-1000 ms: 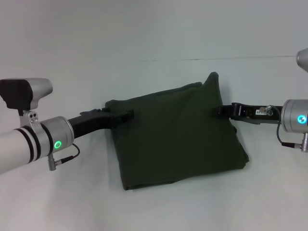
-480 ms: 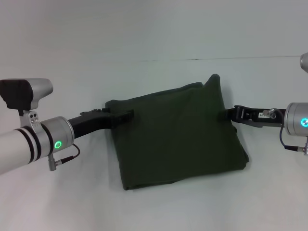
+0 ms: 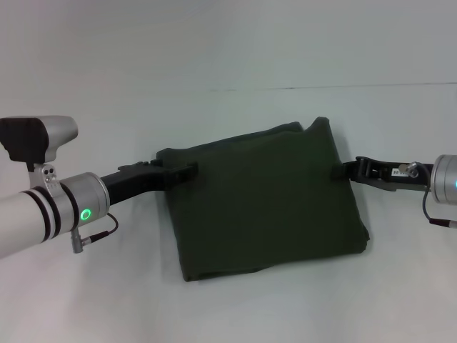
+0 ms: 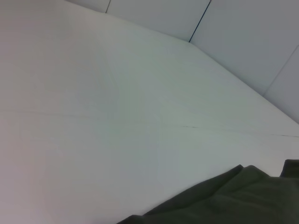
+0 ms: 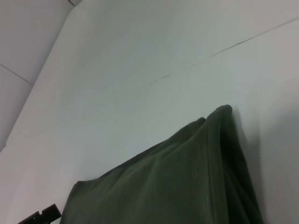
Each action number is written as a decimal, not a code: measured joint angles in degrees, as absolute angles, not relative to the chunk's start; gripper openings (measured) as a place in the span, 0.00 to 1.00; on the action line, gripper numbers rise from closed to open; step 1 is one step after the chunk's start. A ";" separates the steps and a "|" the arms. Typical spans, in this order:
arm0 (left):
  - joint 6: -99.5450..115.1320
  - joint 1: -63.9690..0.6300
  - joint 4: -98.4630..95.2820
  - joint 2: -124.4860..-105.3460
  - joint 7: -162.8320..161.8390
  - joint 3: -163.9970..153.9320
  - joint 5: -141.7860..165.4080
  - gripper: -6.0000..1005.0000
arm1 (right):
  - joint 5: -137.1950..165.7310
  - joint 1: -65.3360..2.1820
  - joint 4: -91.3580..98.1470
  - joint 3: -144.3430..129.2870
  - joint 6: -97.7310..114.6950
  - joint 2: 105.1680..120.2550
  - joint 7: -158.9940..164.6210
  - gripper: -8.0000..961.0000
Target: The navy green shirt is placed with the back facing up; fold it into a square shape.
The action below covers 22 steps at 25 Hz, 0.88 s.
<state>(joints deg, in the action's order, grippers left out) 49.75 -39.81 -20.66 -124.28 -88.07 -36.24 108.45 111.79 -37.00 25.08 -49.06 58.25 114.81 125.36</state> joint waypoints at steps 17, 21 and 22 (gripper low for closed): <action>49.48 -39.93 -20.88 -124.06 -89.22 -35.67 108.37 0.87 | 111.70 -33.60 29.19 -42.68 61.78 115.27 123.77 0.22; 48.11 -40.37 -20.75 -124.02 -90.99 -35.84 108.36 0.86 | 111.02 -32.55 31.27 -37.95 66.96 115.51 121.10 0.38; 47.82 -40.43 -20.67 -124.02 -91.29 -35.95 108.36 0.86 | 110.41 -32.49 31.34 -37.11 68.43 115.58 119.71 0.43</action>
<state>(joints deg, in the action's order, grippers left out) 47.82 -40.43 -20.67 -124.02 -91.29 -35.95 108.36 110.41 -32.49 31.34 -37.11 68.43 115.58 119.71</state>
